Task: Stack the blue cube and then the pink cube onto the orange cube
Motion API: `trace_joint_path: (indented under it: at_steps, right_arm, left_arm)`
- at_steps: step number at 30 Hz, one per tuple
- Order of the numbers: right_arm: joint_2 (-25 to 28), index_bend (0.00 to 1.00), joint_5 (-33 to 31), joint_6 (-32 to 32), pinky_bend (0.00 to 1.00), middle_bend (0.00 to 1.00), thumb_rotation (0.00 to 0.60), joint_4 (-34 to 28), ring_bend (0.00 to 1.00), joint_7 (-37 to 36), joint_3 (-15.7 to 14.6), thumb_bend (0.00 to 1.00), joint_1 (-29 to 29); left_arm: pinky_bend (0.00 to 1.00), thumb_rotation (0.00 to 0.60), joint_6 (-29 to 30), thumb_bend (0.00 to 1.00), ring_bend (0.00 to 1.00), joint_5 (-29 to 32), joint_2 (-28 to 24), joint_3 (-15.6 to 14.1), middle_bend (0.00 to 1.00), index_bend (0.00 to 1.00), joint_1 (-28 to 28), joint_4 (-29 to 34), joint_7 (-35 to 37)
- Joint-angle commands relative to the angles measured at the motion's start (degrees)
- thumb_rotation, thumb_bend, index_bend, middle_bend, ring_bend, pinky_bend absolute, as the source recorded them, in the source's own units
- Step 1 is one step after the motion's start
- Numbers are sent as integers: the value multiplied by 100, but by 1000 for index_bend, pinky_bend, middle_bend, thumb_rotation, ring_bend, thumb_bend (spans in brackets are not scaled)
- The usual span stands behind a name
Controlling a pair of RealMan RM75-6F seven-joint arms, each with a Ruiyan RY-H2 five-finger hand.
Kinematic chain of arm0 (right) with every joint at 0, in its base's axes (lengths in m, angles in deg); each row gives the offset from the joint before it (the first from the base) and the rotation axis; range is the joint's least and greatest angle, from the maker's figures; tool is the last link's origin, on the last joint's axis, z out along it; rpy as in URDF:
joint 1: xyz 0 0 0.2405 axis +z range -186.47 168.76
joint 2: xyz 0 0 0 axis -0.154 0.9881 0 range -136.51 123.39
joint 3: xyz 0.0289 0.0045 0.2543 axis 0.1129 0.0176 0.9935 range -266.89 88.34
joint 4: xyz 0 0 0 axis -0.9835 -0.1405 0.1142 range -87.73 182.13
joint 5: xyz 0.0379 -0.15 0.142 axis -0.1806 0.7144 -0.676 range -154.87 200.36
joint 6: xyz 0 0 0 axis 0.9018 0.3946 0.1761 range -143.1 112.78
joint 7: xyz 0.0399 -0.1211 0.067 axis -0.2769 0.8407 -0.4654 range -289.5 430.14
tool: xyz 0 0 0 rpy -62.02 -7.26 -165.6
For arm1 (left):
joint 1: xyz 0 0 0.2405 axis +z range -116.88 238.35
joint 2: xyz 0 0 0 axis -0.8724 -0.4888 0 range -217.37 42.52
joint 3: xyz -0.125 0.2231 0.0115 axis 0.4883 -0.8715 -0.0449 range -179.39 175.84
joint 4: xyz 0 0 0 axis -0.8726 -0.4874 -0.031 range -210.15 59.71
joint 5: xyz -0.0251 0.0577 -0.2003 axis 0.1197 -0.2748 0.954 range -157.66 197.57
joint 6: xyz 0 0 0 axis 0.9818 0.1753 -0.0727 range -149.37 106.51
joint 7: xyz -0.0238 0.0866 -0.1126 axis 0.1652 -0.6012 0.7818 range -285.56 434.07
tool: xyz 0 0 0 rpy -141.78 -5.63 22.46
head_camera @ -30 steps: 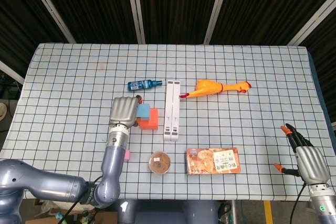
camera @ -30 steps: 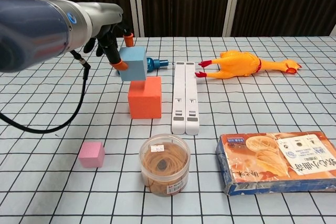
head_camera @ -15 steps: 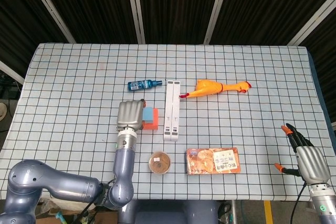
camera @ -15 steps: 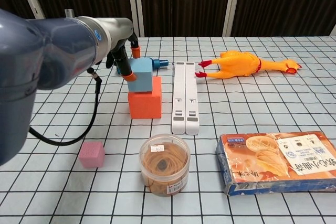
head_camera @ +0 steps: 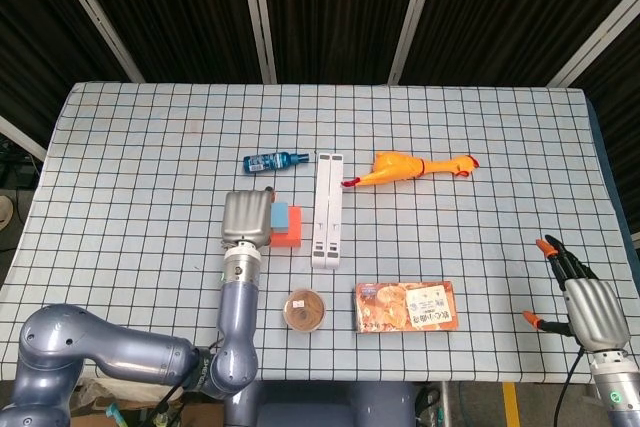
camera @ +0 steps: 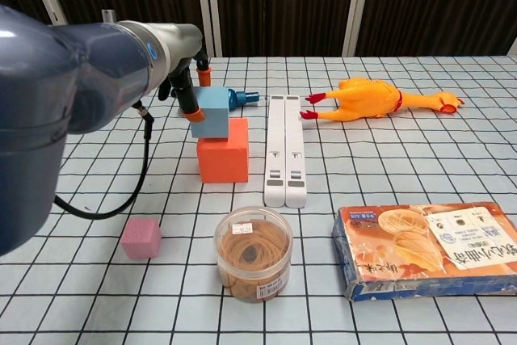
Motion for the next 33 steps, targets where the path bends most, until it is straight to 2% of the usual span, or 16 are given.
trace_joint_path:
  at_steps: [1,11,33]
  right_arm:
    - [-6,88,-5,12,289,58,600,1,163,13,-1,55,4]
    - [-20,88,-23,46,289,57,600,-8,163,66,-4,56,15]
    - [-16,88,-31,67,289,58,600,-10,163,64,-7,57,21]
  left_arm:
    - [751,600,-57,342,698,-31,-22,-21,843,360,17,-16,1]
    - [749,600,-266,342,697,-67,-50,-31,841,353,58,7,69]
    - [749,600,-324,342,696,-71,-28,-97,839,317,68,-19,28]
